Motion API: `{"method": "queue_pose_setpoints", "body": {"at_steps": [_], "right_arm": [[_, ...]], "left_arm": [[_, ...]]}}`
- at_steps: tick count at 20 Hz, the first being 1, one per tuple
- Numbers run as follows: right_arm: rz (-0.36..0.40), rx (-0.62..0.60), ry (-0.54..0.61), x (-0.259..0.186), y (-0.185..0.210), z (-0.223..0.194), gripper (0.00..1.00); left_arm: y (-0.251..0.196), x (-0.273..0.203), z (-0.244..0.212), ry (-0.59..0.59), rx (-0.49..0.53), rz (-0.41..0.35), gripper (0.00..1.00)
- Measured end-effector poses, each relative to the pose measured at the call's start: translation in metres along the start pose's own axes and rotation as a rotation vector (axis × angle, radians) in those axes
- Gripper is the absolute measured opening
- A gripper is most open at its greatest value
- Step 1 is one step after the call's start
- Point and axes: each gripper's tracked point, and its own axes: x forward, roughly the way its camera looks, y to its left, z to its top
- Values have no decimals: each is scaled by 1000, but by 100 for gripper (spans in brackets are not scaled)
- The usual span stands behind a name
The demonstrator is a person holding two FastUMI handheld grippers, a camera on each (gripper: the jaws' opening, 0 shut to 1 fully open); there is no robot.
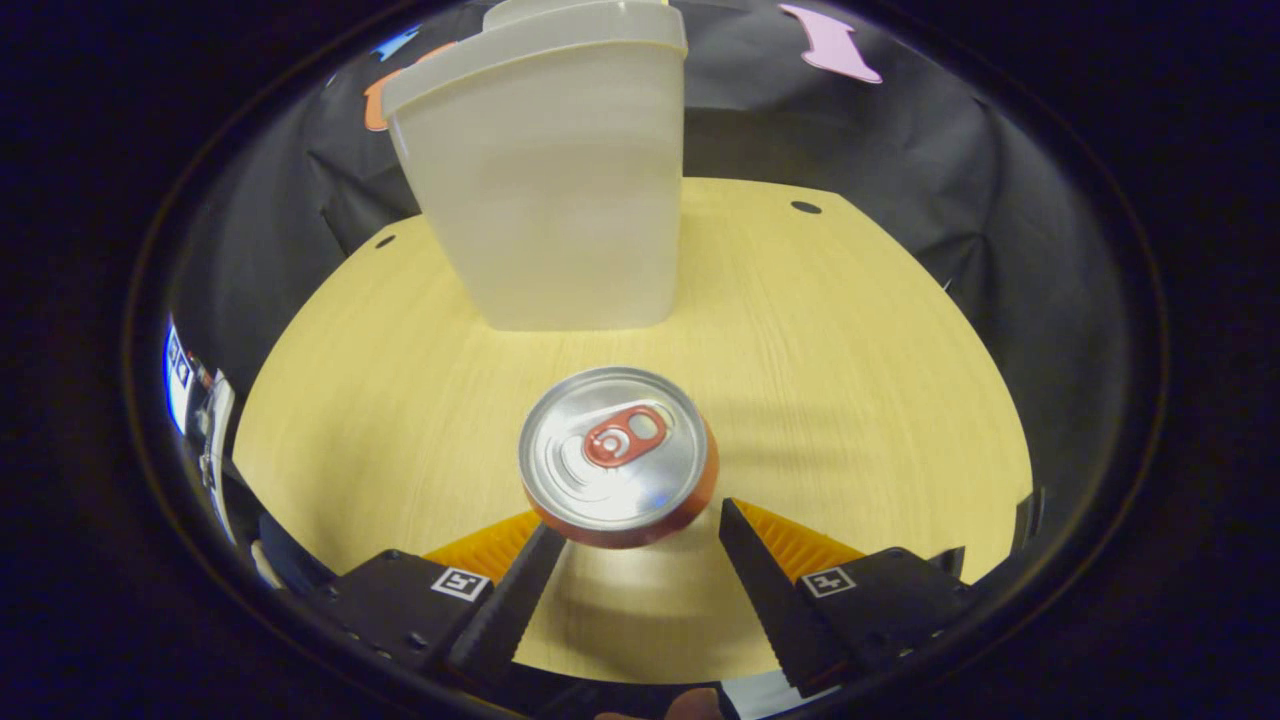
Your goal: Press the lid of the desktop garbage bin to open it, pick up the crumpled paper on the desktop and throw it into the bin, then pick up the pop can on the desktop and drop it into the bin, and finally close the garbage bin lid.
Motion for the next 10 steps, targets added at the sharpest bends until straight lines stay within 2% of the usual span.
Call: {"method": "queue_pose_setpoints", "body": {"at_steps": [4,5,6,10], "right_arm": [[4,9,2,9,1,3,96],[2,-1,-2,10,1,5,87],[-1,-12,-8,9,1,7,84],[0,-38,-29,1,0,19,81]], "left_arm": [[-1,-3,15,-30,12,-6,24],[-1,-4,18,-38,13,-8,24],[-2,-3,22,-44,12,-14,24],[-11,4,31,-59,12,-38,24]]}}
